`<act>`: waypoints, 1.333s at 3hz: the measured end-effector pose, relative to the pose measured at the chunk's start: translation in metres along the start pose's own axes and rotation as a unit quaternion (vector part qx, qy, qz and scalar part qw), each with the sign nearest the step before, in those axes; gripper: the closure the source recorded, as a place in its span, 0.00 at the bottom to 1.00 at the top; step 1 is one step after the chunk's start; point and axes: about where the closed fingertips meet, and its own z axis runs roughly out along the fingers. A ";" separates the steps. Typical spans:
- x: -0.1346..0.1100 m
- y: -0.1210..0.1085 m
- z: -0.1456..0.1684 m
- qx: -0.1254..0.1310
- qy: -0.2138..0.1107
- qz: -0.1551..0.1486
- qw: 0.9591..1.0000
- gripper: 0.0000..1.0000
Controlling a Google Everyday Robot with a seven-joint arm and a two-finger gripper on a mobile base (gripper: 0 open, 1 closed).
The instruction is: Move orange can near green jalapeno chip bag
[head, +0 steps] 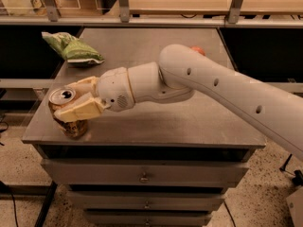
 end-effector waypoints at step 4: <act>-0.027 -0.107 0.013 0.030 0.052 -0.028 0.998 1.00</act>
Offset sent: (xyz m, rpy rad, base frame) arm 0.0750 0.0354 0.0222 -0.0182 -0.1047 0.0311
